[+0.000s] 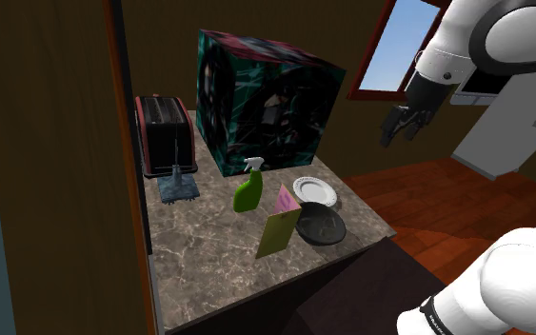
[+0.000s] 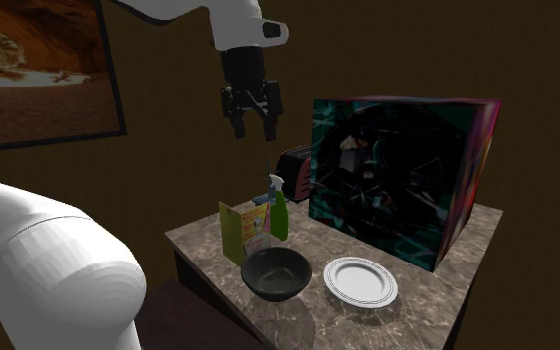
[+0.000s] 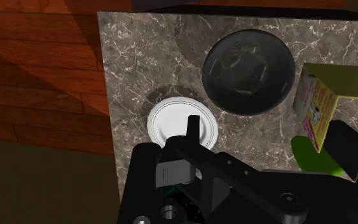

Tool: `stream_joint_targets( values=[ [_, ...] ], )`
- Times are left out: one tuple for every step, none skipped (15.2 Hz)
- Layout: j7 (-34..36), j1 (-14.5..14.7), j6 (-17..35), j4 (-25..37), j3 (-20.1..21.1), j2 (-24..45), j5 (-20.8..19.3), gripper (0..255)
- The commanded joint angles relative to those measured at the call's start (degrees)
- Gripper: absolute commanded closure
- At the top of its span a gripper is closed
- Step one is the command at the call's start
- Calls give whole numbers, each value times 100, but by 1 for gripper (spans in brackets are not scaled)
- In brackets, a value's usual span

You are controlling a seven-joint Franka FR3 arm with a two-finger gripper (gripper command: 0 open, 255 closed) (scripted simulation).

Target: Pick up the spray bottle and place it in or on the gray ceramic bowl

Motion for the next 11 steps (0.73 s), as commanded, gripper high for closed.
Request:
stream_joint_targets(
  values=[
    [0, 0, 0, 0, 0, 0, 0, 0],
    [-173, 43, 88, 119, -25, 272, -58, 0],
    [-343, 86, 168, 244, -46, 543, -115, 0],
    [-511, 128, 242, 374, -62, 812, -169, 0],
    [-675, 171, 310, 510, -75, 1080, -221, 0],
    [-837, 211, 370, 651, -82, 1344, -272, 0],
    [-997, 249, 425, 796, -83, 1607, -321, 0],
    [-1154, 287, 473, 945, -81, 1867, -369, 0],
    [-1308, 323, 515, 1097, -74, 2124, -417, 0],
    [-1460, 357, 552, 1254, -62, 2378, -465, 0],
    [-1608, 392, 583, 1413, -48, 2630, -514, 0]
  ],
)
